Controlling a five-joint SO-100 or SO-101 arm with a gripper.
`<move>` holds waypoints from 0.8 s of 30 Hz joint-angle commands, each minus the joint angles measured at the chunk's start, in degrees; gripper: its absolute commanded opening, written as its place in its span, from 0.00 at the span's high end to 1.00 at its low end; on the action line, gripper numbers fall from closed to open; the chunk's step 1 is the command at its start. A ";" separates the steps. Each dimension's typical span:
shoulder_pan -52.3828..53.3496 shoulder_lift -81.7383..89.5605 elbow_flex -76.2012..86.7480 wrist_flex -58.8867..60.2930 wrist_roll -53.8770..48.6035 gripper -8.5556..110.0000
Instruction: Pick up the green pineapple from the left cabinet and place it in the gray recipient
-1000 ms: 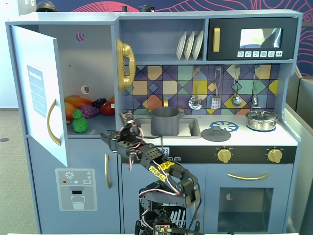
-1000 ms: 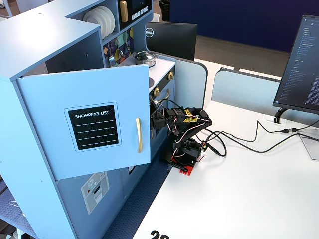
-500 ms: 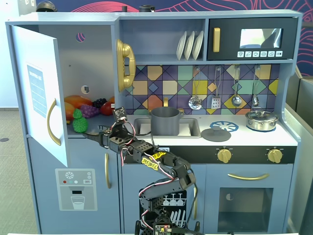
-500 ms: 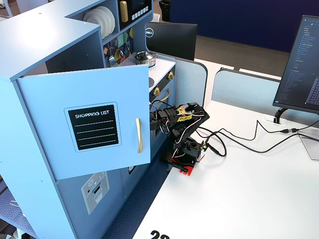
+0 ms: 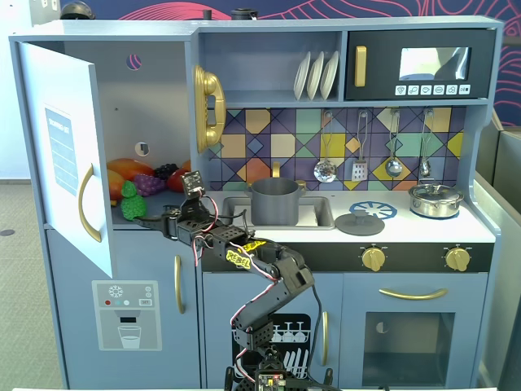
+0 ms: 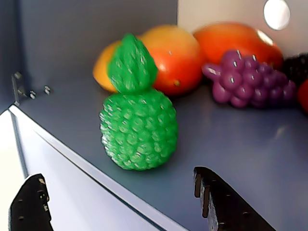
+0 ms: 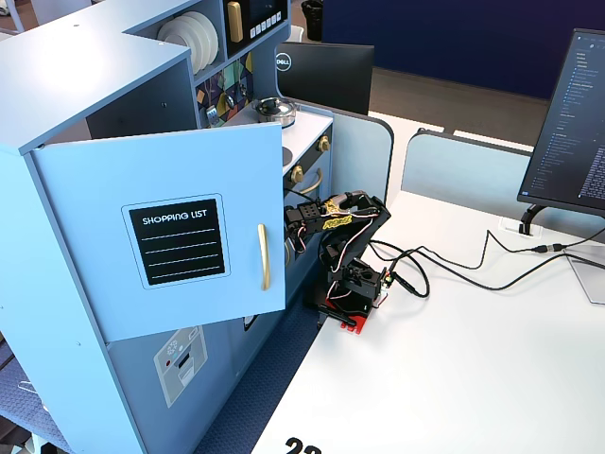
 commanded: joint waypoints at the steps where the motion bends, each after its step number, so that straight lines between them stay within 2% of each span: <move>1: 0.62 -2.99 -5.45 -3.87 -0.88 0.65; 24: 0.35 -19.42 -18.54 -7.47 -1.76 0.64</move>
